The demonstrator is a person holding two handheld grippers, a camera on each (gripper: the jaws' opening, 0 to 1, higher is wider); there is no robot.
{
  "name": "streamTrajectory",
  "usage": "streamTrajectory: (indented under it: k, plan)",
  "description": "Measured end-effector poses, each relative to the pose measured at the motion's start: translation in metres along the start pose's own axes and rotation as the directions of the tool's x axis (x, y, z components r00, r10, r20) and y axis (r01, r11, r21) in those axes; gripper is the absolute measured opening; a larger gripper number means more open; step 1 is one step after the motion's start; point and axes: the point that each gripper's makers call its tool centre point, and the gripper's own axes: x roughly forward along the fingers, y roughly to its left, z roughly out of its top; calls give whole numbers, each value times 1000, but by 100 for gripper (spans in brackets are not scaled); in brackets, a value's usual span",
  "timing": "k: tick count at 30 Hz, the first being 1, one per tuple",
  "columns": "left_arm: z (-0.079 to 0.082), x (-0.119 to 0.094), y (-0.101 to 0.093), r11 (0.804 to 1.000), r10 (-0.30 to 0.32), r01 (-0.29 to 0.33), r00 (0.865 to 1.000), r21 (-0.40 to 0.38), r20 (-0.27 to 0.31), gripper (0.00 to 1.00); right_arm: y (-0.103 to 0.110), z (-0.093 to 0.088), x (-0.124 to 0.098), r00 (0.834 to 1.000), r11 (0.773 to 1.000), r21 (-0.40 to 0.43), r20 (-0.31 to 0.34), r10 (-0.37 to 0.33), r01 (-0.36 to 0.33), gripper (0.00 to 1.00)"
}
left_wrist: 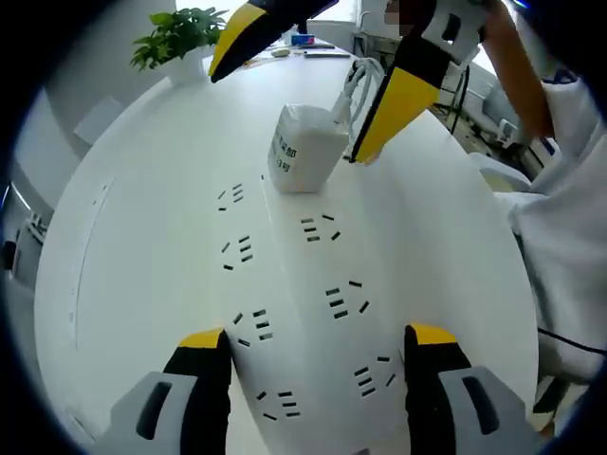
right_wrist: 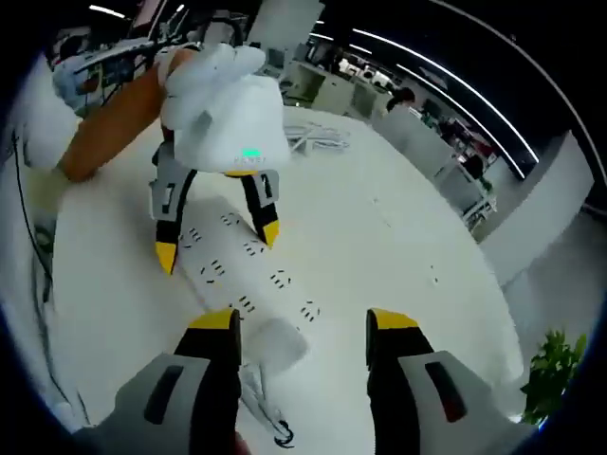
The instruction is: Straighten the power strip on the desk, plug the charger into it
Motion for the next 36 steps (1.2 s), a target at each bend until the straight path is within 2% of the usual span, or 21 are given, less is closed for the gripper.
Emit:
streamTrajectory:
  k: [1, 3, 8, 11, 14, 15, 17, 25, 29, 36]
  plan:
    - [0, 0, -1, 1000, 0, 0, 1000, 0, 0, 75, 2, -2, 1, 1000, 1000, -23, -6, 16, -17, 50]
    - [0, 0, -2, 1000, 0, 0, 1000, 0, 0, 75, 7, -10, 5, 996, 994, -82, -56, 67, -72, 49]
    - [0, 0, -2, 1000, 0, 0, 1000, -2, 1, 75, 15, -11, 14, 984, 958, -231, -93, 152, -170, 43]
    - [1, 0, -3, 1000, 2, -2, 1000, -4, 0, 75, 17, -15, 18, 973, 907, -358, -144, 179, -220, 39]
    - [1, -1, -4, 1000, 2, -3, 1000, -5, -2, 75, 19, -16, 21, 967, 864, -437, -162, 198, -250, 36]
    - [1, -1, -4, 1000, 3, -3, 1000, -5, -3, 75, 21, -16, 22, 965, 842, -472, -167, 204, -260, 34]
    - [1, 0, -4, 1000, 4, -4, 1000, -7, -4, 75, 29, -20, 23, 956, 815, -501, -187, 226, -291, 27]
    - [2, 0, -4, 1000, 4, -4, 1000, -8, -8, 75, 29, -21, 23, 957, 796, -533, -179, 227, -288, 26]
    - [2, -1, -4, 1000, 2, -2, 1000, -7, -3, 75, 29, -19, 24, 952, 815, -492, -169, 256, -307, 26]
    - [1, -1, -3, 1000, 3, -3, 1000, -6, -5, 75, 30, -19, 25, 949, 817, -485, -186, 253, -313, 26]
